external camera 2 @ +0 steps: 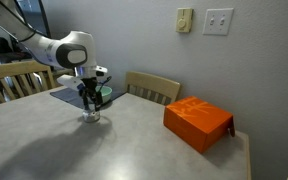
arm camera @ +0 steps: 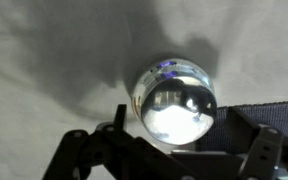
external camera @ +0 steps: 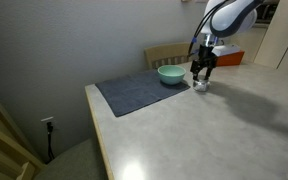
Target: Remove the silver lid from the silver tin
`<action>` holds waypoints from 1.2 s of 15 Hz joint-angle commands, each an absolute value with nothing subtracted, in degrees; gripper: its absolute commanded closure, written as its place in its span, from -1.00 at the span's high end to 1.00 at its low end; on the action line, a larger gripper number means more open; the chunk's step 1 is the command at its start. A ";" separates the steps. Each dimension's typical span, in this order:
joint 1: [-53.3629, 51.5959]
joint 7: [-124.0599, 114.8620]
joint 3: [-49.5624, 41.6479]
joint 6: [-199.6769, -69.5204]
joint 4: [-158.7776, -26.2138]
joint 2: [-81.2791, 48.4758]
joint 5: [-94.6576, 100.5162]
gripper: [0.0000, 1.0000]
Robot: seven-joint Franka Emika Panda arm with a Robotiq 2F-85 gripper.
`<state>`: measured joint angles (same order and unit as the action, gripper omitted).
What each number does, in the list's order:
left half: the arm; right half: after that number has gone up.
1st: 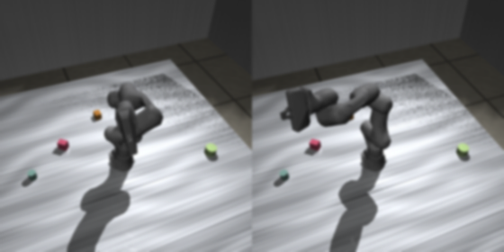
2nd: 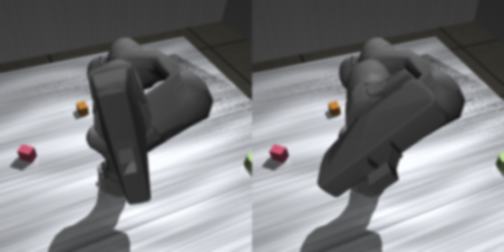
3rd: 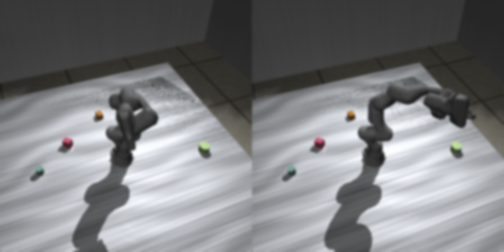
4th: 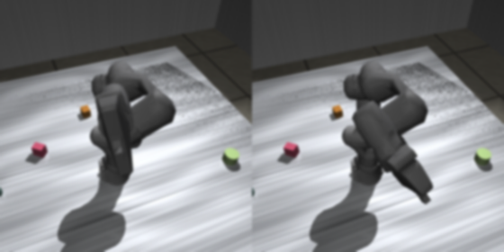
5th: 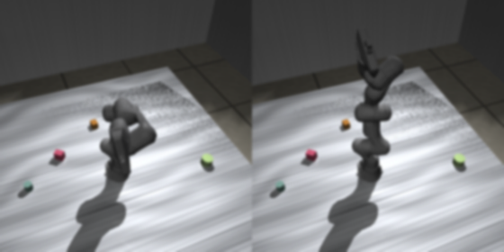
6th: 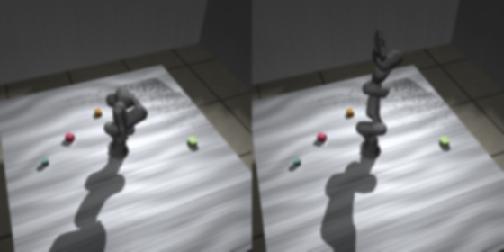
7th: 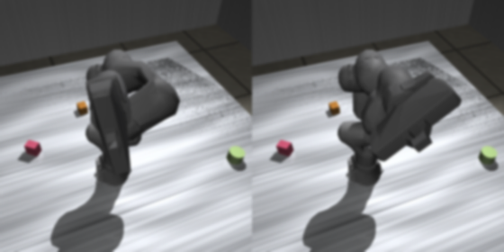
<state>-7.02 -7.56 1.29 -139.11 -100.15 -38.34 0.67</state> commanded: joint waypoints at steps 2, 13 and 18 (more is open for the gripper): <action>-6.53 -7.81 1.78 -137.28 -99.18 -39.27 -0.57 1.00; -7.08 -9.45 1.40 -136.45 -99.26 -38.61 -0.80 -0.12; -8.52 -12.09 0.26 -135.87 -100.82 -36.83 0.51 -0.12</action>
<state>-7.38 -10.00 1.22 -137.27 -99.65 -38.53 -0.22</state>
